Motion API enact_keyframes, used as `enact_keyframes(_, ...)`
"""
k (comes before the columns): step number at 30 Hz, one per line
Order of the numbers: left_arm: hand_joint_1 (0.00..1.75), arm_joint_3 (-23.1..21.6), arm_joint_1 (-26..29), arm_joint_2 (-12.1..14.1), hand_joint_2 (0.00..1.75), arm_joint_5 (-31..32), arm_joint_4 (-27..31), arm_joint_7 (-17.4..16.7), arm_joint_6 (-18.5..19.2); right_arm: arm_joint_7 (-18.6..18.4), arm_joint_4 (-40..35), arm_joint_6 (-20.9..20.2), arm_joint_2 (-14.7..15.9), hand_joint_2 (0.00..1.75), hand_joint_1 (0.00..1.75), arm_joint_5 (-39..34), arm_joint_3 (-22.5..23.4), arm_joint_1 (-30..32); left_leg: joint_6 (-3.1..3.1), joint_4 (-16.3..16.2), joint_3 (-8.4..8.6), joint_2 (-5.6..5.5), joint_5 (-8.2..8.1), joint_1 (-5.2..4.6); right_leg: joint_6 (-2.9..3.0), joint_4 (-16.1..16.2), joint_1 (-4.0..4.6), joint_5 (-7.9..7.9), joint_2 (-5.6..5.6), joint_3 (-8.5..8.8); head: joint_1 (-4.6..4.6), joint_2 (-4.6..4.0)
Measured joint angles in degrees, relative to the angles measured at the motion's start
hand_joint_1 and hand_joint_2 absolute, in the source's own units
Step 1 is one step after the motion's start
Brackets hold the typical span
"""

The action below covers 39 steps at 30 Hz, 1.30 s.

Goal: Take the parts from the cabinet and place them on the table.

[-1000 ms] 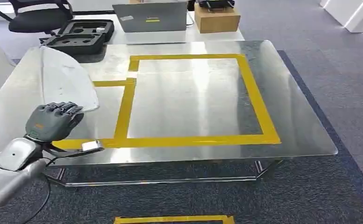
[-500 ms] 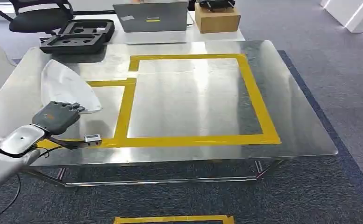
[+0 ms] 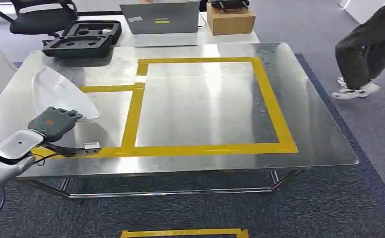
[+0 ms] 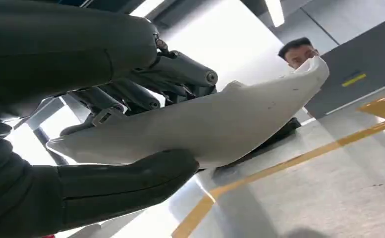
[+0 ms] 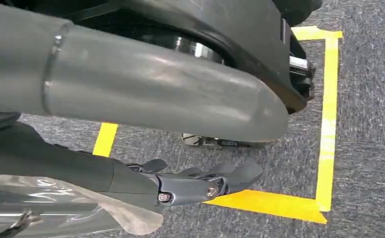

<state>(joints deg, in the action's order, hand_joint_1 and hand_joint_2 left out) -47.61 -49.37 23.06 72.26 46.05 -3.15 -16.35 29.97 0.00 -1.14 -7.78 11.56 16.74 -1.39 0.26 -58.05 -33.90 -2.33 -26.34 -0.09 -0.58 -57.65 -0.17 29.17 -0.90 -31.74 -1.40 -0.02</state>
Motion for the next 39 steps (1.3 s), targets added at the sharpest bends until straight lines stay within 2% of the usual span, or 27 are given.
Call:
enact_keyframes(7, 1.75, -0.55, 0.22, 1.05, 1.75, -2.71, -0.28, 1.24, -3.49, -0.24, 0.0, -0.02, 0.0, 0.0, 0.0, 0.92, 0.44, -0.18, 0.0, 0.0, 0.0, 0.0, 0.0, 0.0, 0.0, 0.0, 0.0, 0.0, -0.01, 0.0, 0.0, 0.0)
enact_keyframes(12, 1.75, -0.55, 0.61, 1.51, 1.75, -4.79, -0.48, 2.91, -3.52, -0.24, 0.0, -0.02, 0.0, 0.0, 0.0, 1.27, 0.5, -0.38, 0.0, 0.0, 0.0, 0.0, 0.0, 0.0, 0.0, 0.0, 0.0, 0.0, 0.0, 0.0, 0.0, 0.0)
enact_keyframes(14, 1.75, -0.55, 0.6, 1.51, 1.75, -6.78, -0.7, 4.6, -2.01, -0.24, 0.0, -0.02, 0.0, 0.0, 0.0, 1.66, 0.57, -0.43, 0.0, 0.0, -0.01, 0.0, 0.0, 0.0, 0.0, 0.0, 0.0, 0.0, 0.0, 0.0, 0.0, 0.0)
enact_keyframes(17, 1.75, -0.48, 0.78, 1.53, 1.75, -11.59, -0.81, 8.97, 0.68, -0.24, 0.0, -0.02, 0.0, 0.0, 0.0, 2.23, 0.85, -0.46, 0.0, 0.0, -0.01, 0.0, 0.0, 0.0, 0.0, 0.0, 0.0, 0.0, 0.0, 0.01, 0.0, 0.0)
enact_keyframes(22, 1.75, -0.44, 2.13, 3.78, 1.75, -19.03, 1.35, 18.62, 0.35, -0.18, 0.0, -0.22, 0.0, 0.0, 0.0, 3.89, 0.98, -0.46, 0.0, -0.01, 0.0, 0.02, 0.0, 0.0, 0.0, -0.01, 0.0, 0.0, -0.03, 0.01, 0.0, 0.0)
enact_keyframes(25, 1.75, -0.72, 2.93, 5.66, 1.75, -20.42, 3.57, 20.55, 0.5, -0.13, 0.0, -0.37, 0.0, 0.0, 0.0, 4.59, 1.01, -0.56, 0.0, -0.01, 0.0, 0.01, 0.0, 0.0, 0.0, -0.01, 0.01, 0.0, -0.01, -0.01, 0.02, 0.0)
enact_keyframes(32, 1.75, -1.51, 3.8, 7.87, 1.75, -22.34, 6.56, 21.84, 0.22, -0.11, 0.0, -0.46, 0.0, 0.0, 0.0, 5.44, 1.4, -0.59, 0.0, 0.0, 0.0, 0.01, 0.0, 0.0, 0.0, -0.01, 0.01, 0.0, -0.01, 0.01, 0.0, 0.0)
enact_keyframes(33, 0.0, -1.7, 3.99, 8.07, 1.75, -22.43, 6.84, 22.18, -0.19, -0.13, 0.0, -0.52, 0.0, 0.0, 0.0, 5.68, 1.42, -0.61, 0.0, 0.0, 0.0, 0.01, 0.0, 0.0, 0.0, -0.01, 0.01, 0.0, -0.01, 0.01, 0.02, 0.0)
enact_keyframes(39, 0.0, -2.49, 4.62, 8.39, 1.75, -21.88, 7.91, 21.93, -3.81, -0.42, 0.0, -0.57, 0.0, 0.0, 0.0, 7.06, 1.92, -1.01, 0.01, -0.02, 0.0, 0.01, 0.02, 0.0, 0.0, -0.01, 0.0, -0.01, -0.02, 0.03, 0.0, 0.0)
